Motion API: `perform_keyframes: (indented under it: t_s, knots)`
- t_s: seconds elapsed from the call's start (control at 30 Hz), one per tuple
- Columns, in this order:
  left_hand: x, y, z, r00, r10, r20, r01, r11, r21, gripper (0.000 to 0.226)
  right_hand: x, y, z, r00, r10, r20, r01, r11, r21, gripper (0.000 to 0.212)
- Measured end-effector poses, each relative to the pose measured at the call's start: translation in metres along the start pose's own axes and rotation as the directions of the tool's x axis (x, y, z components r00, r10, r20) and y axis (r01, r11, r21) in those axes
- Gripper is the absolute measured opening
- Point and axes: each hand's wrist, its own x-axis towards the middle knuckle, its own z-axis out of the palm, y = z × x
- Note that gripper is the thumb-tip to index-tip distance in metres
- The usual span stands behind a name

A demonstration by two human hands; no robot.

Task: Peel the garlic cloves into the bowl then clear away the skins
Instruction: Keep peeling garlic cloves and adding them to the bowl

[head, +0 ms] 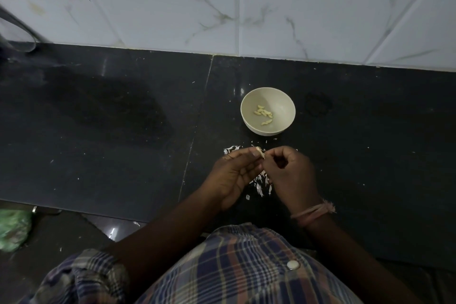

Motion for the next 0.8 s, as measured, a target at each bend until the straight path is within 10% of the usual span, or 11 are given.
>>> perform_keyframes:
  t_s: [0.8]
  knots:
    - [0.0, -0.005, -0.004, 0.999, -0.033, -0.01, 0.034, 0.997, 0.066, 0.03, 0.008, 0.007, 0.008, 0.987, 0.064, -0.15, -0.048, 0.993, 0.106, 0.002]
